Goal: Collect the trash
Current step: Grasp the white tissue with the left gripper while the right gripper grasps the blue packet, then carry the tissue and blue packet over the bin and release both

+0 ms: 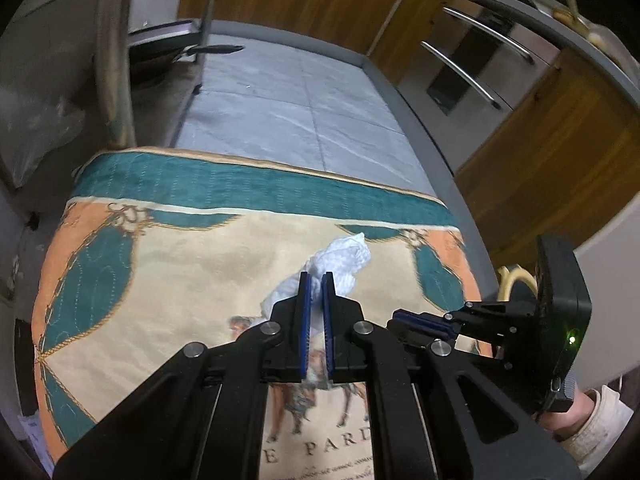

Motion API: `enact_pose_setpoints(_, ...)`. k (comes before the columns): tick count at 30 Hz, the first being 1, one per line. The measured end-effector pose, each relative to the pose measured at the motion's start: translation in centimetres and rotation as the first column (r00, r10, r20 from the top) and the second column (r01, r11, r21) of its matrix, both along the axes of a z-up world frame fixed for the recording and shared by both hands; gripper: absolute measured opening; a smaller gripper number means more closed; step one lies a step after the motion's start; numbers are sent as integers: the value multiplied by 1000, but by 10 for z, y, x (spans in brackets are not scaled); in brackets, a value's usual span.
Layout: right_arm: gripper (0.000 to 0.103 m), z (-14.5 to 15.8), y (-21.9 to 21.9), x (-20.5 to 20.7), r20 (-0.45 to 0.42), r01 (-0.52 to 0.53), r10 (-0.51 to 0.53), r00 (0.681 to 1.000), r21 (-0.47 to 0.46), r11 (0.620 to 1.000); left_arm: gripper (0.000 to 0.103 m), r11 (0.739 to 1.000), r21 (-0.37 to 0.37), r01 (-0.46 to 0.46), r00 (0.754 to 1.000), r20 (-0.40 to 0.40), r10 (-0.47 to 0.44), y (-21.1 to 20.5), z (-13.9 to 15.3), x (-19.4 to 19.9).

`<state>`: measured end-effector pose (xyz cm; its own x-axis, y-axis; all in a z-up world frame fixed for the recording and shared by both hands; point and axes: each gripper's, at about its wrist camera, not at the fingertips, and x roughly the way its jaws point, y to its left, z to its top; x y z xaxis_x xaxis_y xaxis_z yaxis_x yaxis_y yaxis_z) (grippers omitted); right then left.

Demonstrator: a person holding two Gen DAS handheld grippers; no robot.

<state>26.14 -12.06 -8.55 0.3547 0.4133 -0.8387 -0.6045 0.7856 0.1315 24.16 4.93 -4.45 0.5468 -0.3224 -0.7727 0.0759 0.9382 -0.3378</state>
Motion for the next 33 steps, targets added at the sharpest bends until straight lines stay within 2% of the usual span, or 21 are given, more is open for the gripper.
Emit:
enact_pose_setpoints(5,5,7,-32,-17,-42,113,-108,993,123,986,5,1000,3,31,999,-8,-31,-15,-1,-15)
enact_pose_setpoints(9,5,14,-64,-27,-113,222,-198,974,272,936,5,999,2,53,999,-10,-53,-26,-1,-25)
enact_pose_setpoints(11,5,19,-75,-33,-128,259,-229,965,316,913,5,998,-3,68,998,-10,-68,-31,-1,-30)
enact_pose_setpoints(16,5,33,-94,-54,-102,303,-285,953,337,892,5,992,1,124,992,0,-124,-54,1,-33)
enact_pose_setpoints(20,5,51,-116,-76,-43,345,-351,935,327,880,5,981,-11,191,982,0,-191,-84,2,-38)
enact_pose_setpoints(23,5,63,-138,-94,-15,393,-413,911,340,854,5,968,-16,251,968,10,-251,-115,5,-43)
enact_pose_setpoints(28,5,78,-185,-126,15,483,-524,852,365,796,5,934,-18,357,933,48,-356,-175,14,-56)
enact_pose_setpoints(33,5,81,-238,-153,7,573,-628,778,401,715,5,892,-8,451,891,66,-450,-238,14,-70)
